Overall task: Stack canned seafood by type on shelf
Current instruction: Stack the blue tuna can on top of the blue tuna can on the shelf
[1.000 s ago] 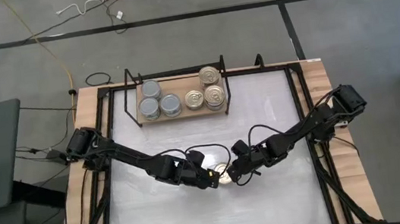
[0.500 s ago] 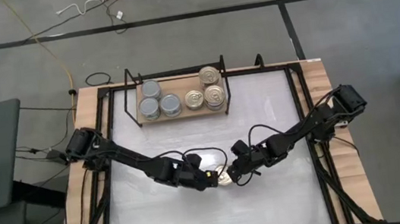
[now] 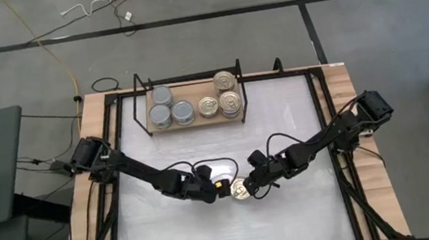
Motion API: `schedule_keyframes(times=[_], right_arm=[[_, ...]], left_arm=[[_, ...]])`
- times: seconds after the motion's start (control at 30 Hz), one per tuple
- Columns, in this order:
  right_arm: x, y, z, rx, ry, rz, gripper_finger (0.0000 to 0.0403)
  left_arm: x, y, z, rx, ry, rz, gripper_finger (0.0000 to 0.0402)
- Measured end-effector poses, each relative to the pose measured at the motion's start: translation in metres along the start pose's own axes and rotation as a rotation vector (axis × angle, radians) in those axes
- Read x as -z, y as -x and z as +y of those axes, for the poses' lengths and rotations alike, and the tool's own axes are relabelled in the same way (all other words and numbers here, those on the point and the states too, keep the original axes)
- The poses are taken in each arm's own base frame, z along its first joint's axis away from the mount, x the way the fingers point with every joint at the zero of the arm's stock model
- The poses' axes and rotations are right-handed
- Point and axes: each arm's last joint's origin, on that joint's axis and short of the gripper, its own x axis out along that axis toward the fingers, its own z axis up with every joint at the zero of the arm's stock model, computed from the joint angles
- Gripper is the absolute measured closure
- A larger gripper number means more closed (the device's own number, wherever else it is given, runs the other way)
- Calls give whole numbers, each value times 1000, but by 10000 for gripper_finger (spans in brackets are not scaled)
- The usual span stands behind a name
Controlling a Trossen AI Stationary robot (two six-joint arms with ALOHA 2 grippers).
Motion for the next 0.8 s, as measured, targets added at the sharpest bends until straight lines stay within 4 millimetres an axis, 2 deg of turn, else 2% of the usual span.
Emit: schedule_keyframes(times=[0.3, 0.53, 0.8], right_arm=[[0, 0, -2, 26, -2, 9, 378], [0, 0, -3, 29, -6, 10, 382], [1, 0, -4, 42, -13, 14, 383]], left_arm=[[0, -3, 9, 69, 51, 12, 180], [1, -2, 2, 131, 55, 42, 180], [2, -2, 3, 123, 70, 51, 180]])
